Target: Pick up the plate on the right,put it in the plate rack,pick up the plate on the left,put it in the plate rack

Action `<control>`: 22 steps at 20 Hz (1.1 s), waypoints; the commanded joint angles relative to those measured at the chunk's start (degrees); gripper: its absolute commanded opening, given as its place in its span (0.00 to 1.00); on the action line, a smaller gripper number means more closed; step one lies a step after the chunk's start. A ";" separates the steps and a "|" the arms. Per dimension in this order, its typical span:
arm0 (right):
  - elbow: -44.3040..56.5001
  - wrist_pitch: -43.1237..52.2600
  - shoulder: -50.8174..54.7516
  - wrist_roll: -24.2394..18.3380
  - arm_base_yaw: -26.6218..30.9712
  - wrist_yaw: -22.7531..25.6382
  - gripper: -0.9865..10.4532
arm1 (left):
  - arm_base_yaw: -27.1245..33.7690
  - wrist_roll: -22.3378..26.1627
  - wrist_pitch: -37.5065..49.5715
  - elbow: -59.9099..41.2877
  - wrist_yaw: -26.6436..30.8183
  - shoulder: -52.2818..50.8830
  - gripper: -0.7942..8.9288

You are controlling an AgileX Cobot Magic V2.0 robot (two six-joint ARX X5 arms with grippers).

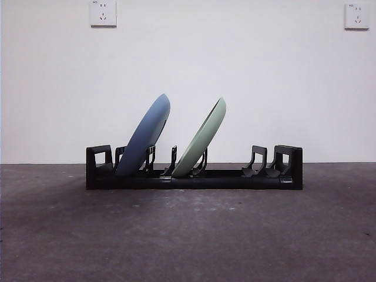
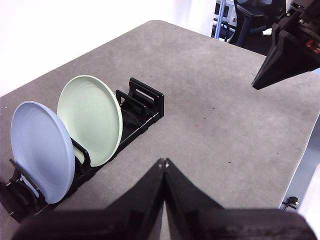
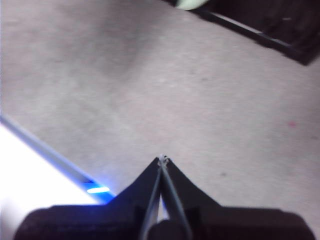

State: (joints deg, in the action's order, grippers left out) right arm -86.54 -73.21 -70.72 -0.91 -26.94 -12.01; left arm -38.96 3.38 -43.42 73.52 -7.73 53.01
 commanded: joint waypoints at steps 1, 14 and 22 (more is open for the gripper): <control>0.46 0.39 0.09 -0.28 -0.02 2.45 0.09 | -0.04 0.07 -0.11 -0.22 -0.13 0.00 0.08; 0.46 0.42 0.09 -0.26 -0.02 9.29 0.09 | 16.70 9.62 6.27 -3.48 5.16 -4.37 0.08; 0.46 0.42 0.09 -0.28 -0.02 9.29 0.09 | 36.94 10.38 35.26 -38.86 1.75 -28.09 0.08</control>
State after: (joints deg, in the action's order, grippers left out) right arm -86.54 -73.21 -70.72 -0.93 -26.94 -2.92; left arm -2.04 13.47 -8.36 35.70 -5.87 24.86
